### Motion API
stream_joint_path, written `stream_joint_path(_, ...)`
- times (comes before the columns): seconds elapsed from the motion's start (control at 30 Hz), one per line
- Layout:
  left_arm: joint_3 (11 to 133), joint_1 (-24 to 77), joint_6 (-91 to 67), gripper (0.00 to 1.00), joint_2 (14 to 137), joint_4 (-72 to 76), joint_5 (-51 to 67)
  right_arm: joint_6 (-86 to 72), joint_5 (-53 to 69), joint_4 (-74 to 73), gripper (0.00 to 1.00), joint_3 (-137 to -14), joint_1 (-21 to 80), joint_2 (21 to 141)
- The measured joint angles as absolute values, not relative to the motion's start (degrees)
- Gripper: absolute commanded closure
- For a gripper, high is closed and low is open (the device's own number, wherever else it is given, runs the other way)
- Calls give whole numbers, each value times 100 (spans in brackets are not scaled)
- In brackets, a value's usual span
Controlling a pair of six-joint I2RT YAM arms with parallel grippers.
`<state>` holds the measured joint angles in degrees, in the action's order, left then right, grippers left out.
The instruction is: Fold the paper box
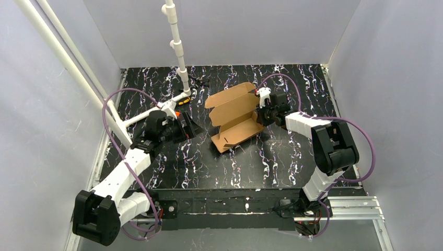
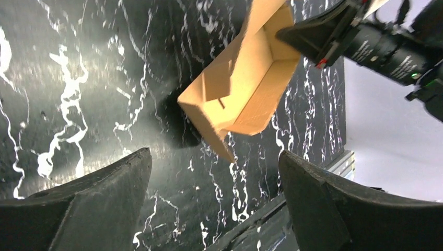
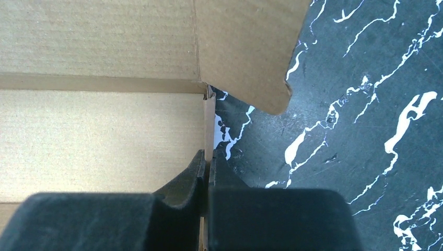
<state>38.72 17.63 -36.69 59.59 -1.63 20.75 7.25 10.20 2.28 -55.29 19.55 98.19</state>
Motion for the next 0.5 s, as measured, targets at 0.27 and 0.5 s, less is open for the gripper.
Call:
stream_joint_path(0.27, 3479, 1809, -4217, 39, 6228, 244, 2351, 722, 1216, 82, 72, -5535, 1951, 9821)
stream_joint_path(0.5, 3555, 2322, -4176, 52, 6602, 338, 2239, 781, 1439, -51, 55, -5559, 1949, 9821)
